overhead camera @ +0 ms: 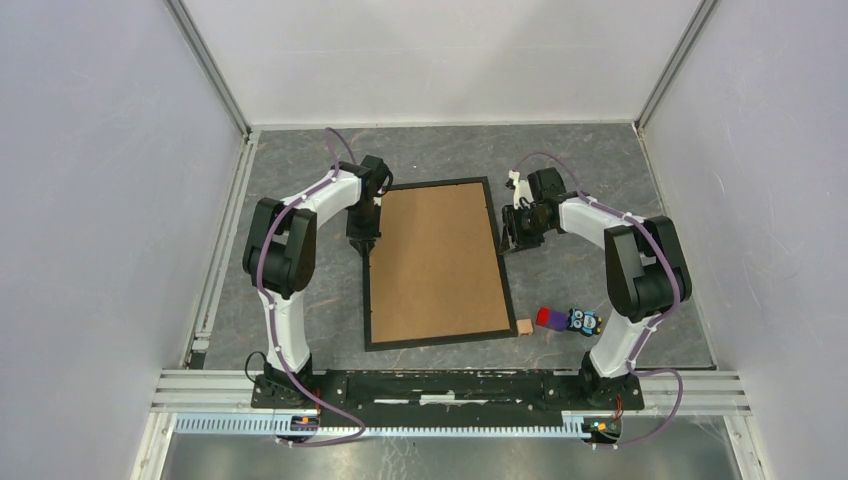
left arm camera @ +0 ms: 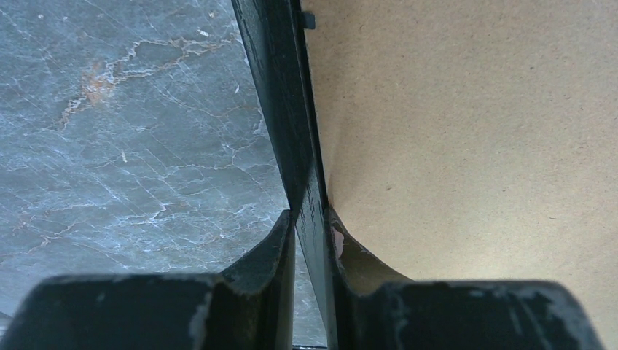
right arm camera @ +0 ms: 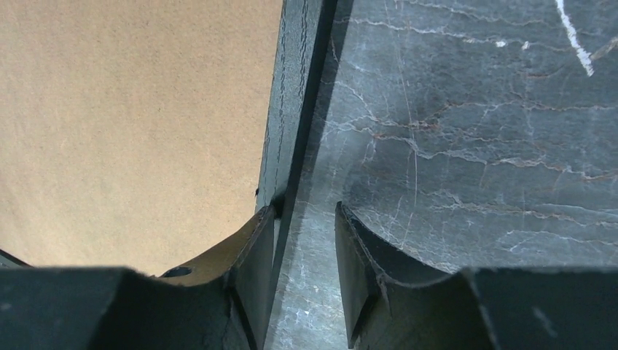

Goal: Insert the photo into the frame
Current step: Install the photo frame at the center of the board.

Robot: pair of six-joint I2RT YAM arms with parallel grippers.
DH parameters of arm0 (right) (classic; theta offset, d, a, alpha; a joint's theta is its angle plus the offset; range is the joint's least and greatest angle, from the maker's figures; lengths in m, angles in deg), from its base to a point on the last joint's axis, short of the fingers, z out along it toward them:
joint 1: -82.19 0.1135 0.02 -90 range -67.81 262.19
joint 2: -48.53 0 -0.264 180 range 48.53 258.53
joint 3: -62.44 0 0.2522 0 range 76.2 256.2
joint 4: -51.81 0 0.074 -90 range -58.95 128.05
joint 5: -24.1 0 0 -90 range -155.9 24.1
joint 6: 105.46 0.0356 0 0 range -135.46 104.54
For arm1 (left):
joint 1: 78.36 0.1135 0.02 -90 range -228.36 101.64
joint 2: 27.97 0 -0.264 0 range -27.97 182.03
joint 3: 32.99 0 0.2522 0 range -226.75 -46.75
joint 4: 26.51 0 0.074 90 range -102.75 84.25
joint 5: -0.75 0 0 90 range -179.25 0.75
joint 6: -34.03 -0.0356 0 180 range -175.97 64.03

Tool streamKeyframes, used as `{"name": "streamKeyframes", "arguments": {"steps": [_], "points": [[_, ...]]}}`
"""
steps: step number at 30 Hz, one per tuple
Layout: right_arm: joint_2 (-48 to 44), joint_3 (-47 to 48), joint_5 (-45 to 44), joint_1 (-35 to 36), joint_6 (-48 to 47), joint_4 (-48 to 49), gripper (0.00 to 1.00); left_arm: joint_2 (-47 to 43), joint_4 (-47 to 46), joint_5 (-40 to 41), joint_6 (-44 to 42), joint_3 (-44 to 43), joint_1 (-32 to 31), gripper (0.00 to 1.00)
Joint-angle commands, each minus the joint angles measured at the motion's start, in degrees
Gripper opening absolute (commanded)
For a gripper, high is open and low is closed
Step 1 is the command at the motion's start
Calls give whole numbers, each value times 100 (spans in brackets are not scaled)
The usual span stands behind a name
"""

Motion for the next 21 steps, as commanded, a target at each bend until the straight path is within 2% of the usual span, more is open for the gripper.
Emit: {"name": "streamKeyframes", "arguments": {"steps": [1,21], "points": [[54,116,-95,-6,34,159,42,70,-123,-225,-238,77,-126,22],[389,204,-45,11,109,135,40,32,-123,-199,-254,101,-136,22]]}}
